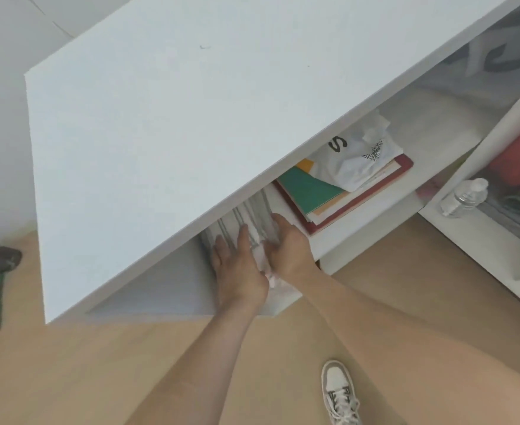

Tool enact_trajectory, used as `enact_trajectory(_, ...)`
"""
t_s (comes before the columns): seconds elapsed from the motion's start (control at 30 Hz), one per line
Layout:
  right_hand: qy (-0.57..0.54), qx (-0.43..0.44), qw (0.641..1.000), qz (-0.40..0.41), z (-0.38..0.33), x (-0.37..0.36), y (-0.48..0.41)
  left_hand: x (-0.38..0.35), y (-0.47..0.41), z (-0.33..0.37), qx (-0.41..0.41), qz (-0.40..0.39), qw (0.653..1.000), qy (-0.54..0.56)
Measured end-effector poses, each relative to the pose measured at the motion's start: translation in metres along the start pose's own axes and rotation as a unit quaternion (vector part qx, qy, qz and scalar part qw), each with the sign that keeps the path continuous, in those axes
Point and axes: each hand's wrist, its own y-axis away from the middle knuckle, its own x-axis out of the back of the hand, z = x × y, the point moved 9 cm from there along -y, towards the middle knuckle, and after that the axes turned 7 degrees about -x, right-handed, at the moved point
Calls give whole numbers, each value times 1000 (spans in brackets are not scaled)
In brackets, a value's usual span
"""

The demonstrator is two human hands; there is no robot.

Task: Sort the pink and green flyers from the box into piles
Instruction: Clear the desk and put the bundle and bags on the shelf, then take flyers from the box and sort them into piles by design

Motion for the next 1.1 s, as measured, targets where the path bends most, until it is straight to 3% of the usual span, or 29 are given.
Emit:
enact_trajectory(0.1,34,27,999,-12,-9,-9,-12,-17,-3,8,-63,-40,994,-84)
enact_trajectory(0.2,177,50,980,-72,-17,-20,-20,-16,-16,6,-51,-31,993,-106)
enact_trajectory(0.3,201,65,970,-122,-23,-17,-12,-4,-37,0,-30,6,992,-123)
enact_trajectory(0.53,87,32,996,-18,26,58,61,1,-34,7,20,-4,996,-85)
enact_trajectory(0.6,35,7,999,30,45,91,88,14,-8,25,-21,54,997,-43)
enact_trajectory(0.7,-15,-73,994,81,87,137,122,15,52,68,-177,127,975,31)
enact_trajectory(0.77,21,-88,991,94,112,150,135,-23,84,88,-233,57,970,45)
enact_trajectory(0.87,196,-7,980,38,129,116,131,-119,102,87,-184,-120,975,29)
enact_trajectory(0.93,239,39,970,-15,145,70,116,-179,97,80,-161,-188,968,-24)
enact_trajectory(1.1,231,-3,971,-64,207,1,44,-255,13,36,-123,-135,982,-48)
